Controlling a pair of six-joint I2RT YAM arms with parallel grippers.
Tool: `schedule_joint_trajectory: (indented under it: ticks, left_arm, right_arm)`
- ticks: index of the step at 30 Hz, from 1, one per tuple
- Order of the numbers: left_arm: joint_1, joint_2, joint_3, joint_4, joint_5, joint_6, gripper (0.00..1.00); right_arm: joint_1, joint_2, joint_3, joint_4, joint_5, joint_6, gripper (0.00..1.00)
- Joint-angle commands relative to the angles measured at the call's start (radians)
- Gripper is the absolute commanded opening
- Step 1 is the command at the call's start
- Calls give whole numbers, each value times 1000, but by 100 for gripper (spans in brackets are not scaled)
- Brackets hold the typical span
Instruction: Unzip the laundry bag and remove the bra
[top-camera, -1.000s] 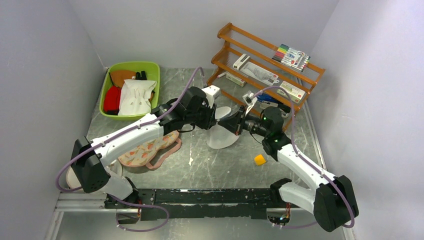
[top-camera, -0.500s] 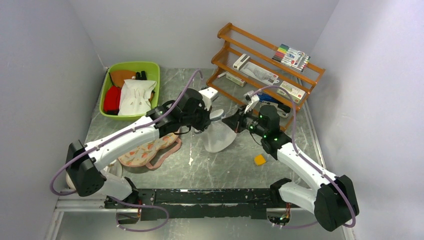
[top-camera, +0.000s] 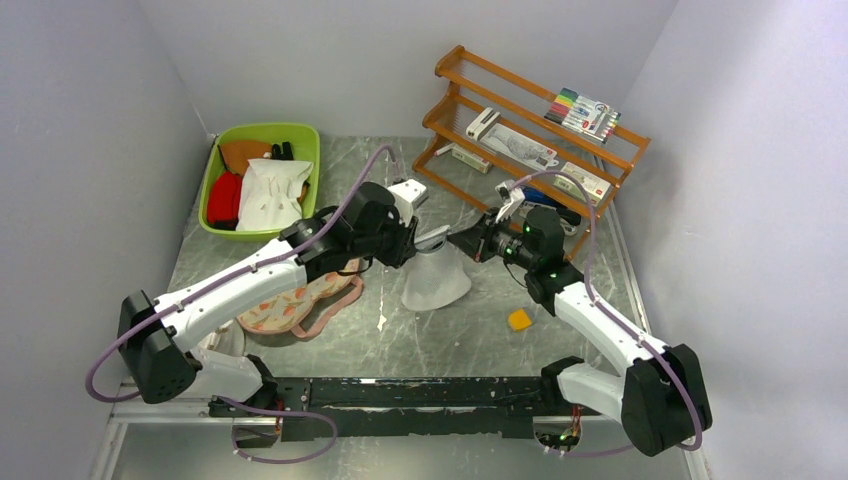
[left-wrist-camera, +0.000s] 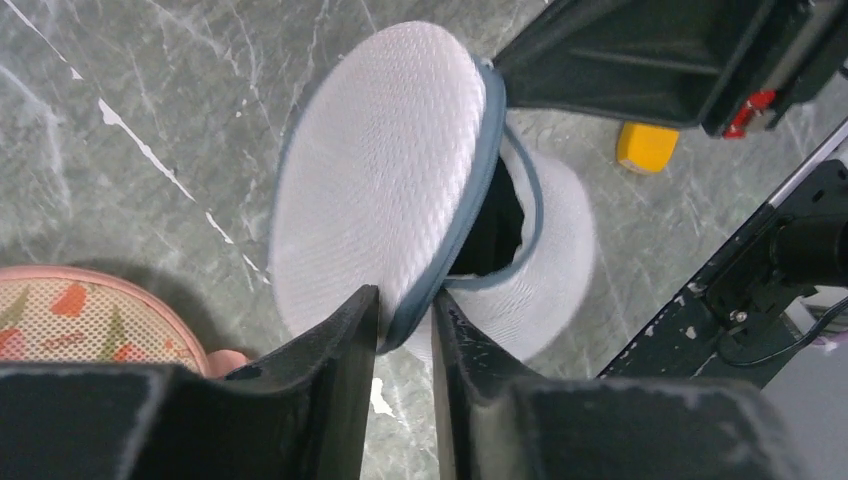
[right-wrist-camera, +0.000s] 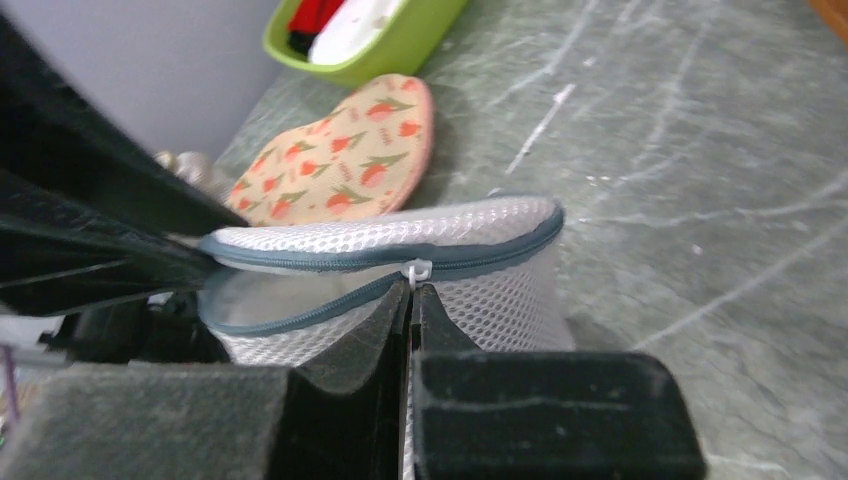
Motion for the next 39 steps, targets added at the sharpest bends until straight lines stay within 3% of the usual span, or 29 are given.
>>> schedule_joint_trajectory:
  ticks: [1, 7, 9, 20, 27, 35, 39]
  left_arm:
    - [17, -21, 20, 18, 69, -36, 43]
    - [37, -16, 66, 35, 103, -85, 70]
    - [40, -5, 77, 45, 115, -88, 73]
    - [41, 80, 99, 51, 168, -91, 61]
    - [42, 108, 96, 31, 156, -95, 33]
    - [41, 112, 86, 47, 164, -84, 42]
    - [42, 141, 96, 37, 172, -78, 41]
  right_arm:
    - [11, -7, -23, 161, -187, 0, 0]
    - [31, -20, -23, 190, -223, -9, 0]
    - [36, -20, -22, 196, -230, -9, 0]
    - [50, -36, -25, 169, -231, -31, 0]
    - [53, -34, -27, 169, -236, -29, 0]
    - [57, -33, -29, 172, -241, -28, 0]
    - [59, -35, -27, 169, -242, -28, 0]
